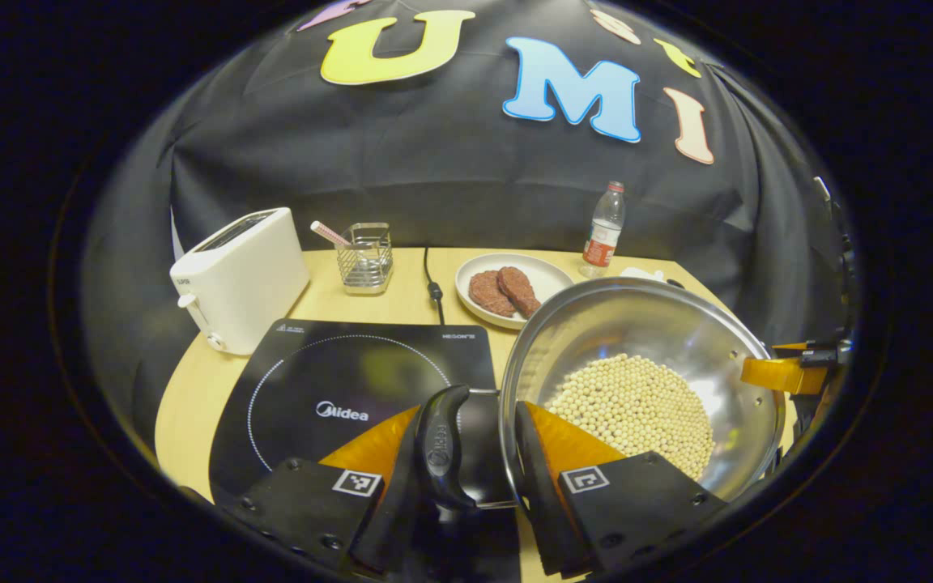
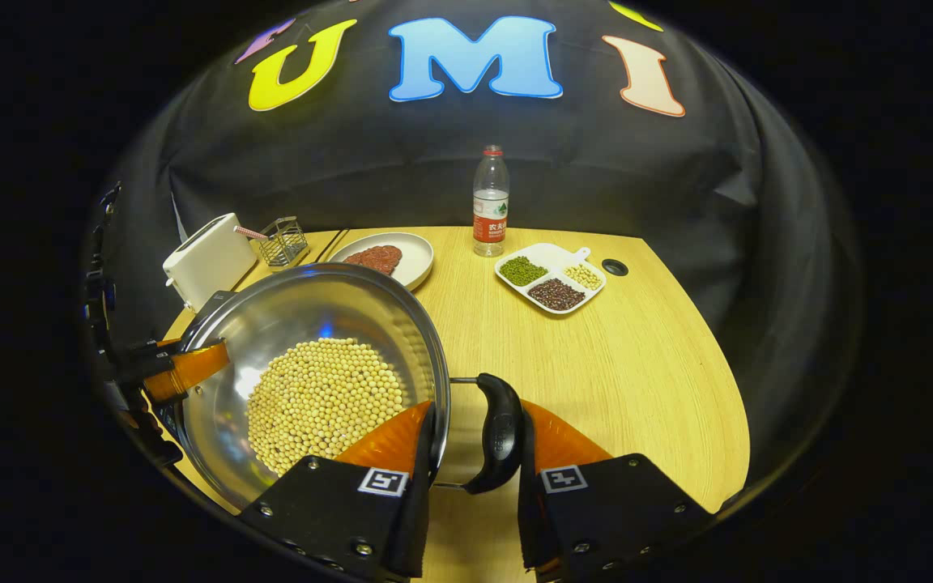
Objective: First push the handle of the pot to place it horizontally, then grasp the pot with both hands and set it on the induction cooktop.
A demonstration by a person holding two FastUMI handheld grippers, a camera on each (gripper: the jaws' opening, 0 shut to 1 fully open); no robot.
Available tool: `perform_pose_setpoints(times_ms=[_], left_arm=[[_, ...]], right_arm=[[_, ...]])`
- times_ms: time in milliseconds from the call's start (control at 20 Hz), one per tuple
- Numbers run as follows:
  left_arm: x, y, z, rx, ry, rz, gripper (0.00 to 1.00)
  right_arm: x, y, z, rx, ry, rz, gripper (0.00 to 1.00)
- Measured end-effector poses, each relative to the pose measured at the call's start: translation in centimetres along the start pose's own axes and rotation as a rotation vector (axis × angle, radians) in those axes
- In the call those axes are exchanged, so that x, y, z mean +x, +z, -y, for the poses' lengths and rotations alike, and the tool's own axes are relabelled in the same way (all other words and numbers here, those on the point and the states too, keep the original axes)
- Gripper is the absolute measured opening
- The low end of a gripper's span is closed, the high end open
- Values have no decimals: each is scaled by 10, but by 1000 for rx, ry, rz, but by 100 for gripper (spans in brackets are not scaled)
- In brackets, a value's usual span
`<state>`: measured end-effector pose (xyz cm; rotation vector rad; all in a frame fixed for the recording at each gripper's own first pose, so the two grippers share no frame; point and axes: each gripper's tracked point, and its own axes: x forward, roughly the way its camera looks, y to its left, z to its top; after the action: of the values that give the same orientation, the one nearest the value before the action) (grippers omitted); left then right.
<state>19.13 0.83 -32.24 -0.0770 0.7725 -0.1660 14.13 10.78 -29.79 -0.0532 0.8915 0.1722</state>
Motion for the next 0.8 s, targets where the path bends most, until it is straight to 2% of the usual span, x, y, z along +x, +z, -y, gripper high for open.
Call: perform_pose_setpoints(times_ms=[50, 100, 650, 700, 750, 800], left_arm=[[0, 0, -7, 0, -4, 2, 63], [-1, 0, -14, -2, -8, 3, 66], [-1, 2, -113, 6, -18, -6, 66], [-1, 2, -122, 9, -16, -5, 63], [-1, 5, -132, 8, -14, -2, 66], [0, 6, -141, 8, -10, 0, 63]], right_arm=[[0, 1, -6, 0, -2, 1, 45], [1, 2, -14, 2, -4, 1, 45], [12, 6, -104, 17, -7, -5, 45], [13, 7, -113, 17, -5, -5, 45], [15, 9, -121, 16, -2, -3, 45], [17, 10, -130, 15, 0, -2, 45]])
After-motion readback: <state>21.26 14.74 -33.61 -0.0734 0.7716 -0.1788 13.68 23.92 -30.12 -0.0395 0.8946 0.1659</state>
